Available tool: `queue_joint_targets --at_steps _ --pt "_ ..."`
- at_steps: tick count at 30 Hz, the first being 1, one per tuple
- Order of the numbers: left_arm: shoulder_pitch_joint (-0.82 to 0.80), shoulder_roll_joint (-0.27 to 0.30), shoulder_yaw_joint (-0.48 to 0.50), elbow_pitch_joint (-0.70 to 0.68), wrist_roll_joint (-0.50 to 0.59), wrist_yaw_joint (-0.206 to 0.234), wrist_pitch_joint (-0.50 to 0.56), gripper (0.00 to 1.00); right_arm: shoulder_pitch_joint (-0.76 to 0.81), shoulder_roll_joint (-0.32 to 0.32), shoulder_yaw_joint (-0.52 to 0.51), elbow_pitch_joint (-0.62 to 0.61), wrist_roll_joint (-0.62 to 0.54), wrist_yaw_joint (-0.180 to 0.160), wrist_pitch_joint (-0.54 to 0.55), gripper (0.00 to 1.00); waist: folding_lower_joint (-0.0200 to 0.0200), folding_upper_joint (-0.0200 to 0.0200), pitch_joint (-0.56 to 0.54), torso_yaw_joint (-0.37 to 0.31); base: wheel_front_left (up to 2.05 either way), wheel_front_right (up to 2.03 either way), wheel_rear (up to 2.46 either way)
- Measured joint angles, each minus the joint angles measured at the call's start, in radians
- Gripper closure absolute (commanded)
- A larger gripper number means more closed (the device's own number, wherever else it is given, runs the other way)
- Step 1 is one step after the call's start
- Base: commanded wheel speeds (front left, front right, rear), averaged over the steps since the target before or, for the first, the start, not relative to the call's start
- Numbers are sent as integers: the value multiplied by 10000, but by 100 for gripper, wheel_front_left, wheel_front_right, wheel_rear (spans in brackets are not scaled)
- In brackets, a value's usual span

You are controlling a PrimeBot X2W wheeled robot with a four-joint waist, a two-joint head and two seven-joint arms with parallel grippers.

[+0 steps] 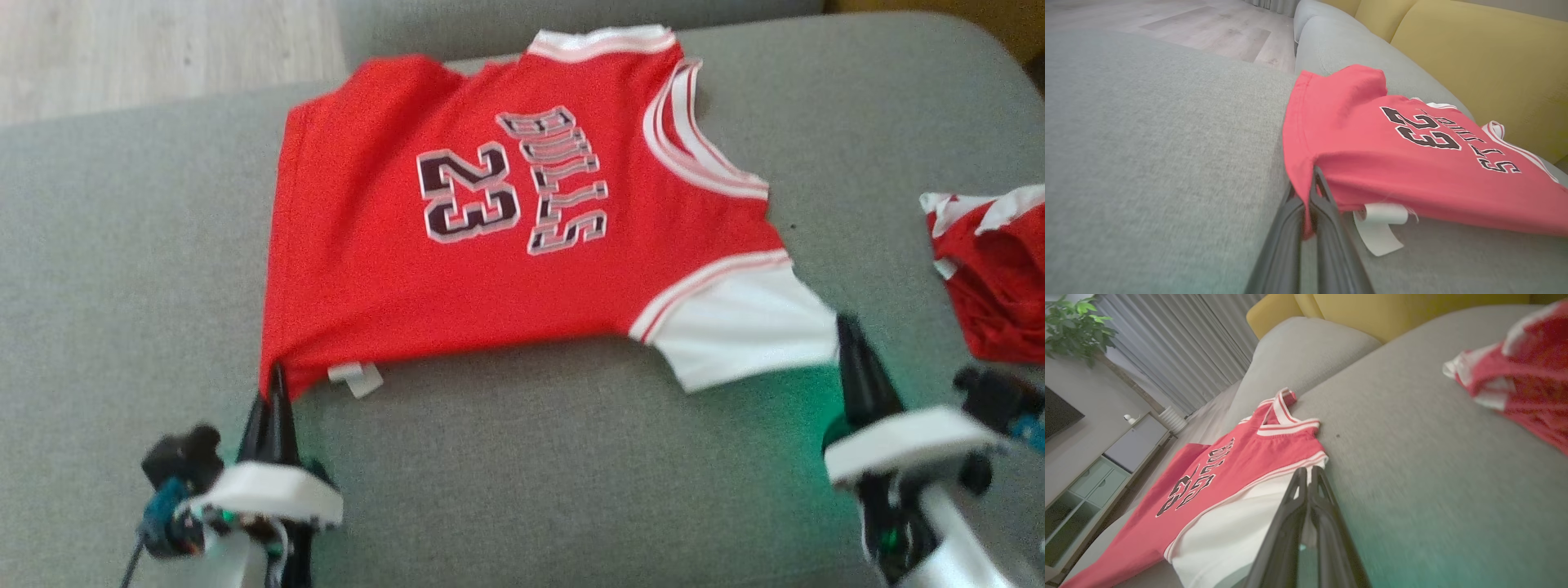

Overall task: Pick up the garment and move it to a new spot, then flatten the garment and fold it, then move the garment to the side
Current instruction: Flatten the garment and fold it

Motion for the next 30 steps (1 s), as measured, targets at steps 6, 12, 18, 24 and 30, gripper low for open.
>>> queue_joint_targets --at_steps 6,12,18,24,30 --pt "1326 -54 -12 -236 148 -165 0 100 1628 73 96 -130 529 0 2 100 -1 0 -805 45 0 0 0" --pt "2735 -44 -527 -571 -424 -242 0 100 2980 29 146 -502 700 0 58 100 -2 0 -1428 178 0 0 0" --pt "2939 -35 -859 -1244 -644 -242 0 100 3242 -4 -257 -1197 823 0 61 100 1 0 -1429 404 0 0 0" --pt "2001 -29 -1070 -1770 -577 -240 0 100 2296 69 -614 -1781 740 0 244 100 2 0 -1035 523 0 0 0" --pt "408 -38 -1179 -1684 -593 -242 0 100 247 140 -750 -1806 658 0 619 100 4 0 -413 592 0 0 0"
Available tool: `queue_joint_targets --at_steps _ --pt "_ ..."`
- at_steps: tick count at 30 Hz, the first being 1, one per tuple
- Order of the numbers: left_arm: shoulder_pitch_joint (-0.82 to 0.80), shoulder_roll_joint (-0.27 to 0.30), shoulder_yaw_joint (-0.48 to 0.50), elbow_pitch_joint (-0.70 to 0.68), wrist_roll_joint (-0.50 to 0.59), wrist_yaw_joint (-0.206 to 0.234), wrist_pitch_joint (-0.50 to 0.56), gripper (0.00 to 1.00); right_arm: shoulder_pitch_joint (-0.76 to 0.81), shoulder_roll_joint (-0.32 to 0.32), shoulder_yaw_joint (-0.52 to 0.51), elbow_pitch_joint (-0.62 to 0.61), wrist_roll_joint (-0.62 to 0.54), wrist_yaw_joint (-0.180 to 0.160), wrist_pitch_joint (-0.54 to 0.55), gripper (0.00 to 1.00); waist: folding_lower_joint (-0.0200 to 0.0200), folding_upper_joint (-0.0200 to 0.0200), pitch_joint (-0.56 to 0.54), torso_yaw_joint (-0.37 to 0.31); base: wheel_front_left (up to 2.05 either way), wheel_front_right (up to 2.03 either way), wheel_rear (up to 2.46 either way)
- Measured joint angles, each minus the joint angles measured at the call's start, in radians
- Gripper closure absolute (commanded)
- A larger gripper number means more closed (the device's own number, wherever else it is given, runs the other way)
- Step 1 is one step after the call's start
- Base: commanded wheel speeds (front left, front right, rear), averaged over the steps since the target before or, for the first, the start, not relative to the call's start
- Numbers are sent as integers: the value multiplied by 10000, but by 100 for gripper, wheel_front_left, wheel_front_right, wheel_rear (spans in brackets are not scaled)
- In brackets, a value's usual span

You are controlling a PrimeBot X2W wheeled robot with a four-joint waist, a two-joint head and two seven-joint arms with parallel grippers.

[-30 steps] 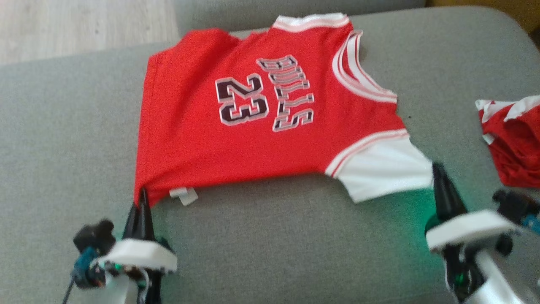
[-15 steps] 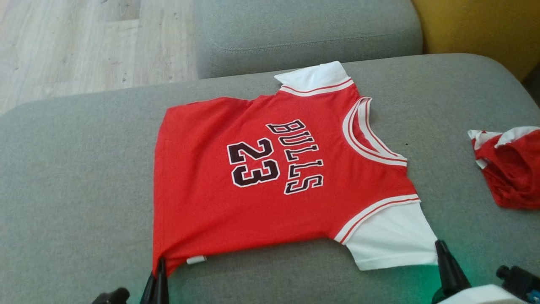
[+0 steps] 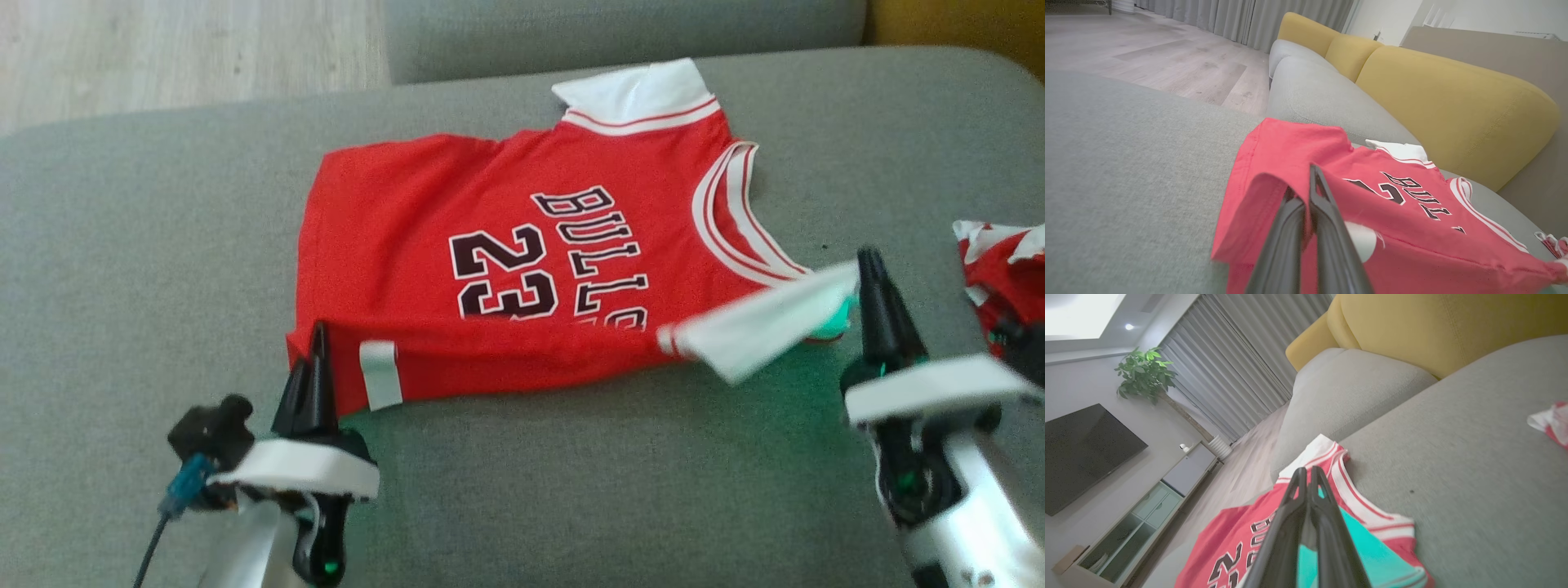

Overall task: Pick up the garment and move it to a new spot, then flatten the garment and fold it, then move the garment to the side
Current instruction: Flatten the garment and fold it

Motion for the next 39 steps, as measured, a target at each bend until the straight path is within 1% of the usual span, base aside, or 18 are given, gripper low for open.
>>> queue_joint_targets --at_steps 6,14,15,16,17,18,19,21,23,26,27,30,32,34,39 --pt "-918 -15 63 853 6 0 0 100 -1465 301 -73 1101 -234 0 157 100 0 0 634 33 0 0 0" --pt "-1979 -38 92 1475 297 0 0 100 -3405 378 98 2980 -823 0 -58 100 0 0 1349 209 0 0 0" --pt "-2060 -42 90 1517 297 0 0 100 -3593 420 140 3177 -849 0 -117 71 0 0 1400 242 0 0 0" --pt "-2127 -48 96 1563 318 0 0 100 -3762 462 157 3427 -905 0 -174 11 0 0 1435 278 0 0 0" --pt "-2171 -54 125 1607 412 8 0 89 -3897 485 184 3666 -993 0 -217 0 0 0 1458 309 0 0 0" --pt "-2189 -58 171 1618 516 69 0 53 -3986 489 198 3856 -1137 0 -303 0 -1 0 1472 333 0 0 0" --pt "-2191 -61 228 1618 602 159 0 0 -4052 477 226 4033 -1386 0 -407 0 -1 0 1473 343 0 0 0" --pt "-2179 -81 424 1511 982 451 0 0 -4071 458 194 4309 -1948 0 -533 0 -1 0 1425 349 0 0 0" --pt "-2112 -77 554 1317 1377 671 0 0 -4025 362 38 4335 -2940 0 -579 0 -3 0 1343 348 0 0 0" --pt "-1721 -94 688 890 1990 1032 0 0 -3872 364 -930 3684 -4460 0 -598 0 -2 0 1190 330 0 0 0" --pt "-1526 -88 688 744 2163 1080 0 0 -3720 412 -1168 3423 -4943 0 -606 0 -3 0 1121 330 0 0 0" --pt "-835 -84 570 412 2510 1262 0 0 -2814 853 -1641 2903 -6121 0 -606 0 -3 0 875 337 0 0 0" --pt "-389 -86 464 196 2569 1340 0 0 -1981 1244 -1942 2566 -6648 0 -606 0 -4 0 686 354 0 0 0" --pt "-19 -79 420 -15 2589 1457 0 0 -1255 1450 -2096 2412 -7089 0 -606 0 -4 0 487 381 0 0 0" --pt "710 -67 244 -341 2821 1603 0 0 -365 1726 -2353 2403 -7505 0 -606 0 -5 0 -29 453 0 0 0"
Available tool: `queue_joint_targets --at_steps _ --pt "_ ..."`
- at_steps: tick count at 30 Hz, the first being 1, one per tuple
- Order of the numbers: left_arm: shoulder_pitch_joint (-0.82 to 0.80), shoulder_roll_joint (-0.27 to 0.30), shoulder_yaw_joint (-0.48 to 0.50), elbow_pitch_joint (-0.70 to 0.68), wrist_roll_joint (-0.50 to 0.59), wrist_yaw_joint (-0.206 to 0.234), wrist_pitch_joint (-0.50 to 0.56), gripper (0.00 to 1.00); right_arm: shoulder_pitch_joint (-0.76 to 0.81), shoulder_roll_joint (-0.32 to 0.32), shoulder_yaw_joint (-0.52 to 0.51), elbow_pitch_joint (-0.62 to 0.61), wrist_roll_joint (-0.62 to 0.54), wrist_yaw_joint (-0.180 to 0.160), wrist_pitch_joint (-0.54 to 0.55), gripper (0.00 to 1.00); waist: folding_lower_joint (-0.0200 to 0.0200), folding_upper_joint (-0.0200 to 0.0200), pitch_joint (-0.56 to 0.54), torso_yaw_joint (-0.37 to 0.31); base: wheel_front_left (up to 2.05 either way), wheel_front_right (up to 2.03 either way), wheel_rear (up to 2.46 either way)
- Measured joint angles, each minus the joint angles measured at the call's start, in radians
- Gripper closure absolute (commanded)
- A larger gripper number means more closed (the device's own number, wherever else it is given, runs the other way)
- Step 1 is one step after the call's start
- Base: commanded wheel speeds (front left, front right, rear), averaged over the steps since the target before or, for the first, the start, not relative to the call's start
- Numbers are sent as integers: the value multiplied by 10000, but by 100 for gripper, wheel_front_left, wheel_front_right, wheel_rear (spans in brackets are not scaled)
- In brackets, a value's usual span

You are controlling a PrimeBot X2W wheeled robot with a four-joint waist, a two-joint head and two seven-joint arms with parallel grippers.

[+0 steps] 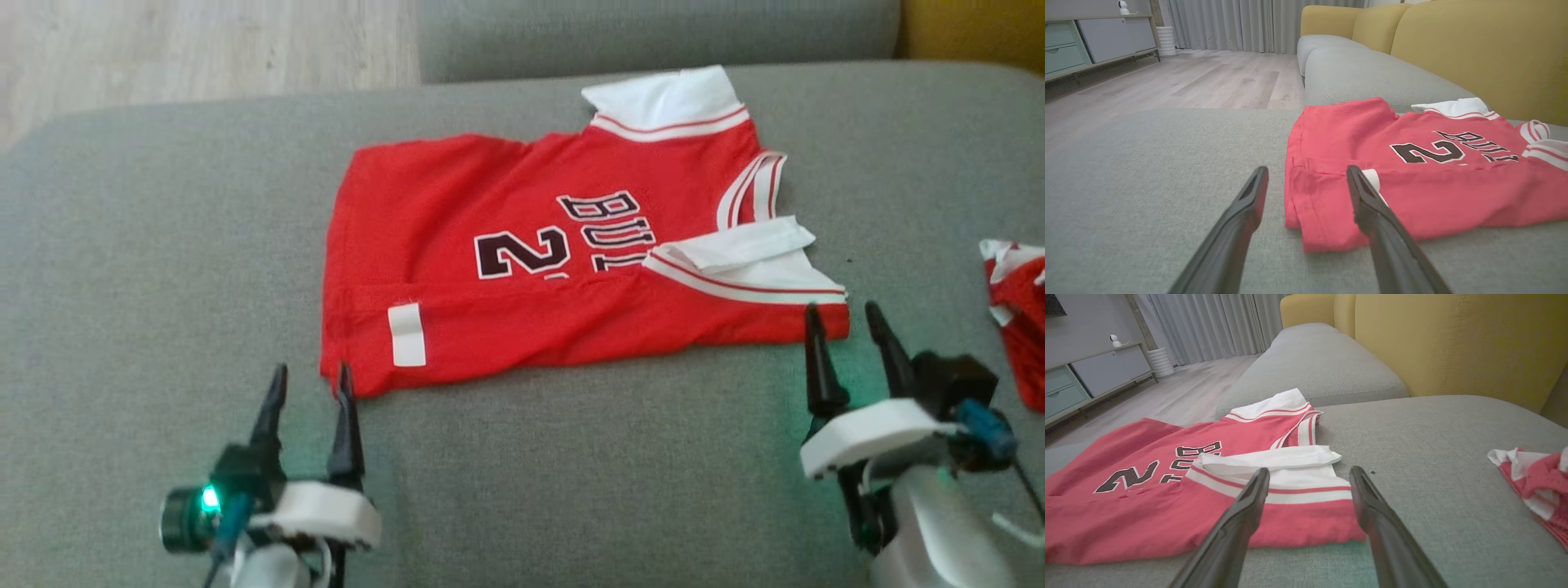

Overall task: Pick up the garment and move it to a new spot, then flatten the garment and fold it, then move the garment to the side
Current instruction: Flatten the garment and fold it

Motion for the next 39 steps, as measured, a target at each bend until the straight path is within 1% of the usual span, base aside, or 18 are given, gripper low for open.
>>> queue_joint_targets --at_steps 5,11,22,28,33,34,39 --pt "741 12 -134 -73 0 42 0 0 506 144 -12 21 -318 0 0 0 0 0 -513 71 0 0 0" --pt "1413 44 -198 -86 -107 86 0 0 1271 255 -27 259 -326 0 0 0 0 0 -980 153 0 0 0" --pt "1545 56 -222 -31 -150 69 0 0 1339 359 42 349 -326 0 0 0 1 0 -1093 103 0 0 0" --pt "1255 58 -198 100 -454 27 0 0 1254 360 84 291 -307 0 0 0 2 0 -724 19 0 0 0" --pt "58 52 -100 209 -479 -125 0 0 599 362 176 -71 -184 0 0 0 5 0 -4 -89 0 0 0" --pt "-221 52 -67 301 -529 -186 0 0 387 366 196 -150 -134 0 0 0 5 0 159 -119 0 0 0" --pt "-1121 35 236 1058 -500 -184 0 0 -279 366 255 -410 -42 0 0 0 6 0 932 -310 0 0 0"
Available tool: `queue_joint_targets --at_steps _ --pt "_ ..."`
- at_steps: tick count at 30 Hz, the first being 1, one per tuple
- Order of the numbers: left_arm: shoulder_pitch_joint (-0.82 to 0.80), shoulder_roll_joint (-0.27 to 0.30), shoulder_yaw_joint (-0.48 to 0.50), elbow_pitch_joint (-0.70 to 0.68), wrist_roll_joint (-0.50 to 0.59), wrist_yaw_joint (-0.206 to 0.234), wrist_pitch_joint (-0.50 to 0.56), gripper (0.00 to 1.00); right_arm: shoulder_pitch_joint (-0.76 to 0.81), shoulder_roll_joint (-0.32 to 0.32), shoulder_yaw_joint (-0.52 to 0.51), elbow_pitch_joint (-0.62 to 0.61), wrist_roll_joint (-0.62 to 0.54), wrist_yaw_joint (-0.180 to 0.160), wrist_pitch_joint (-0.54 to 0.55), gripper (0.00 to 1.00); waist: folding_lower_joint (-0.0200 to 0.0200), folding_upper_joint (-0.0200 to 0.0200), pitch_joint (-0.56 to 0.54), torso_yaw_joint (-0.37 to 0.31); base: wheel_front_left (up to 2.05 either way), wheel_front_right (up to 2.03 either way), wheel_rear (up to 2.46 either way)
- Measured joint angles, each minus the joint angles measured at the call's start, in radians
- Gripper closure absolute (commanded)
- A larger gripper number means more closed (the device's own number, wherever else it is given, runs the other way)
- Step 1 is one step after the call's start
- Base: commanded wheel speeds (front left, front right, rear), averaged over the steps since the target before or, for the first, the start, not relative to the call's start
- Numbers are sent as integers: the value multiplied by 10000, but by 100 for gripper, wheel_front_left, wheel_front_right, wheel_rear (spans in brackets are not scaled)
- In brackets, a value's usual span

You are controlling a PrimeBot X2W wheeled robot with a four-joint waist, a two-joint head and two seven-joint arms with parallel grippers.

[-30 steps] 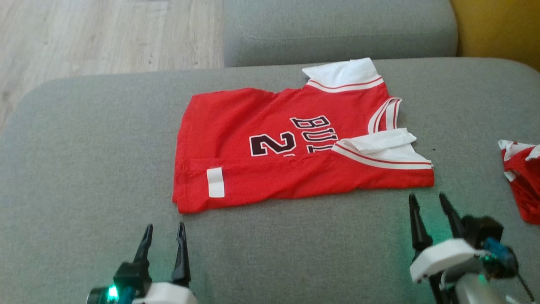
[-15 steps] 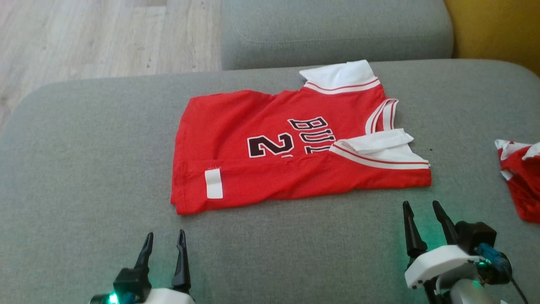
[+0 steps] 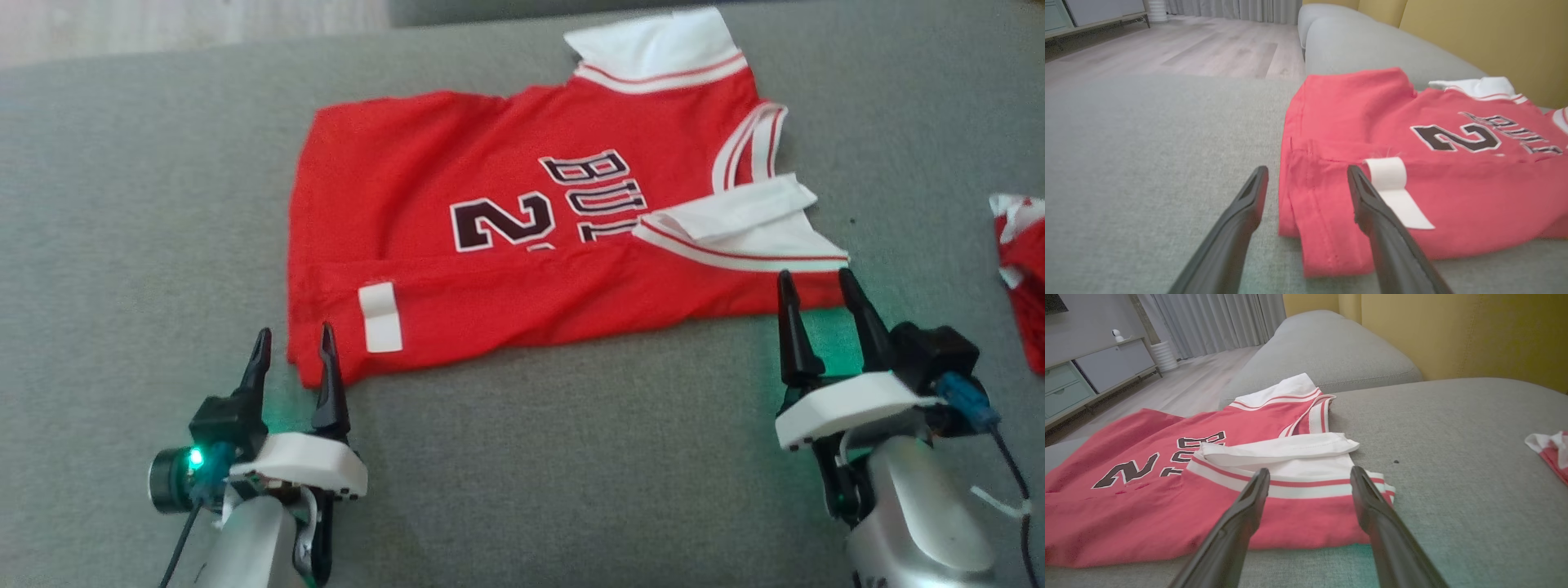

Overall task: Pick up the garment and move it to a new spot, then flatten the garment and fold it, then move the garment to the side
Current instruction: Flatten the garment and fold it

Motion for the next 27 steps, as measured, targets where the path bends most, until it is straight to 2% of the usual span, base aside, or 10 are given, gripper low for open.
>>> queue_joint_targets --at_steps 5,9,10,11,12,20,21,22,23,27 --pt "-269 -17 113 796 -4 174 0 0 -156 -6 -111 -13 100 0 0 0 0 0 486 -259 0 0 0" --pt "-419 -4 12 1126 -69 111 -35 0 -314 -10 -617 228 81 0 0 0 -3 0 633 -384 0 0 0" --pt "-474 0 -12 1175 -163 81 -46 13 -344 -12 -723 311 75 0 0 0 -3 0 652 -386 0 0 0" --pt "-540 2 -102 1298 -280 65 -69 94 -372 -12 -884 560 77 0 0 0 -3 0 678 -370 0 0 0" --pt "-579 4 -148 1342 -316 33 -88 100 -405 -10 -957 725 161 0 0 0 -4 0 696 -355 0 0 0" --pt "-749 13 -460 1381 -571 4 -92 100 -1260 -4 -568 2297 959 0 -4 0 -4 0 854 -202 0 0 0" --pt "-762 13 -489 1383 -571 4 -90 100 -1343 -8 -535 2470 1093 0 -56 27 -3 0 857 -178 0 0 0" --pt "-769 13 -518 1373 -596 -6 -90 100 -1406 -29 -443 2577 1216 0 -98 61 -4 0 855 -154 0 0 0" --pt "-769 13 -523 1315 -673 -8 -90 100 -1463 -52 -334 2660 1277 0 -102 100 -4 0 850 -135 0 0 0" --pt "-733 10 -472 1060 -727 -17 -25 100 -1525 -84 -288 2535 1565 0 -71 100 -2 0 713 -77 0 0 0"
